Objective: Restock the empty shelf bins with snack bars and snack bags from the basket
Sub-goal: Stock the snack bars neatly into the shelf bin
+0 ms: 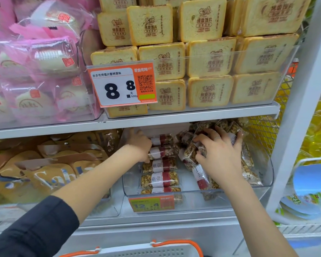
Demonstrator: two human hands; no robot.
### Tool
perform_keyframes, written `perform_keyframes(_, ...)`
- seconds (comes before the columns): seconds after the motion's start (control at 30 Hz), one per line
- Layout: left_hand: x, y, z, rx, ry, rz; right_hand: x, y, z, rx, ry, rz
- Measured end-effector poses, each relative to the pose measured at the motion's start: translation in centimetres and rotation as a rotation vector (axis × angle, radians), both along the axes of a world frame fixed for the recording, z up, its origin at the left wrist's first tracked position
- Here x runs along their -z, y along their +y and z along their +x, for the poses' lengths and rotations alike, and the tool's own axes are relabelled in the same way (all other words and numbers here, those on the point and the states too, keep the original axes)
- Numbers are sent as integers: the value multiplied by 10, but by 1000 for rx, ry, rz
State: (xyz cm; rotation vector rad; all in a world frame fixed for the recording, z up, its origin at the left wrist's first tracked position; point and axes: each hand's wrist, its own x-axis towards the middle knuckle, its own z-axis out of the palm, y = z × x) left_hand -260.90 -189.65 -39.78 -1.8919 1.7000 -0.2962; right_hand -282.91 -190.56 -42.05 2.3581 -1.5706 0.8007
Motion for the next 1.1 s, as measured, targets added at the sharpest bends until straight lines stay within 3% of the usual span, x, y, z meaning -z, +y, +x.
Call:
perform_keyframes(0.13,2,-16,8,65,-14,-26,2,0,-1,-14,3,-24)
perform_keyframes(0.33,10,-29,12,197,176,-44,1,-1,-1,-13,-1,-17)
perform_keyframes(0.43,13,-28,13,273,173,16,1,0,-1,-21,-8,0)
perform_keyframes(0.53,16,-26,12,293,117,57,1,1,-4,-22,-20,0)
perform_keyframes(0.63,16,-24,12,231,195,59,-1,1,-6,-13,-44,7)
perform_keyframes(0.73,6,-12,4,106,557,-71,-1,0,-5,-21,-36,14)
perform_keyframes(0.8,-6,1,-18,1,1051,-189,-1,-1,-4,-22,-37,13)
perform_keyframes(0.87,-13,10,-46,-89,1433,-121,-1,-1,-4,-23,-32,4)
perform_keyframes(0.93,-8,10,-68,-74,1471,-33,-1,-1,-3,-33,-21,3)
perform_keyframes(1.1,3,-2,-58,-244,1639,-80,-2,0,-8,-34,-82,0)
